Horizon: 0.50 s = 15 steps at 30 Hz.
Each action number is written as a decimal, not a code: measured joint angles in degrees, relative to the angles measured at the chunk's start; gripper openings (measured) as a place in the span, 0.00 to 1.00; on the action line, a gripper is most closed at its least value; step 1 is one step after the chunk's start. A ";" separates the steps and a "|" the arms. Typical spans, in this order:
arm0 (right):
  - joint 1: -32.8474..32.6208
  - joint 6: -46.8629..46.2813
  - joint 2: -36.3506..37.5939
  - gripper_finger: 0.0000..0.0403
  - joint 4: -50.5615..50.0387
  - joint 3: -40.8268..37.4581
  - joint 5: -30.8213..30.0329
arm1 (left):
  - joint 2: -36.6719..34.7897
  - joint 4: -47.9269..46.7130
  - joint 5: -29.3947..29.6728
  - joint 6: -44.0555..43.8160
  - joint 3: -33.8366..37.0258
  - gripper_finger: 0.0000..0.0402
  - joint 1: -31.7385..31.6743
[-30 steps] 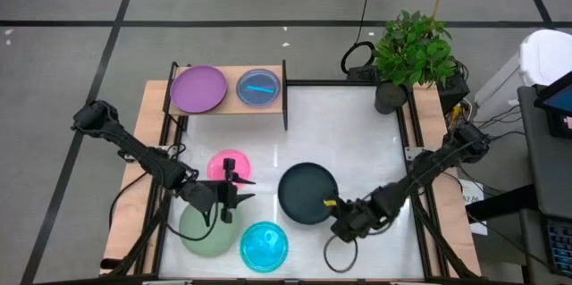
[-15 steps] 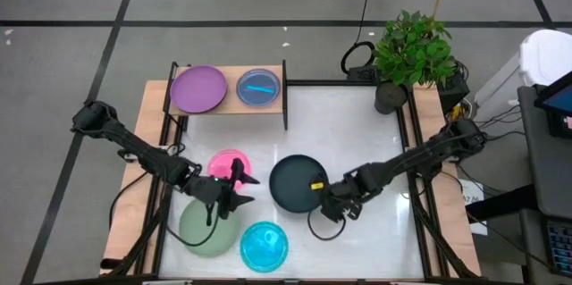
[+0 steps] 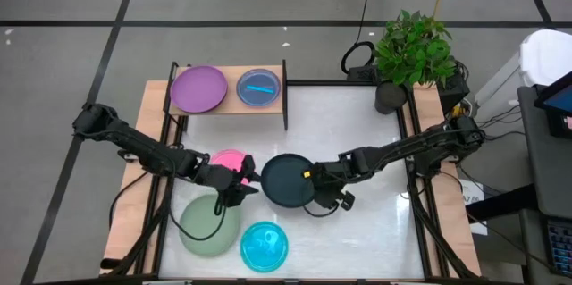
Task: Place and stack plates onto a shelf
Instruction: Stack the black plate on top of the purple plate on the shelf
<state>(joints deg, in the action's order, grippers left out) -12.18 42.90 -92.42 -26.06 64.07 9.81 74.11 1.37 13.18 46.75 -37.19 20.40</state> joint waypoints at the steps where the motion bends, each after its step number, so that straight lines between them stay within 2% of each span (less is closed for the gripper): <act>1: 0.36 -0.03 0.00 0.00 0.04 0.00 0.83 | 0.66 0.02 -1.76 0.47 -0.03 0.53 -0.76; 11: 1.24 0.00 0.00 0.00 0.17 0.00 2.76 | 5.19 0.58 -7.42 3.83 0.02 0.40 -5.34; 15: 1.22 -0.09 0.00 0.00 0.16 0.00 5.51 | 7.52 2.19 -8.51 4.19 0.02 0.33 -5.85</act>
<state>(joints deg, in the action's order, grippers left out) -10.96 42.81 -92.42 -25.90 64.07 15.32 81.63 3.56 4.67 50.93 -37.17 14.55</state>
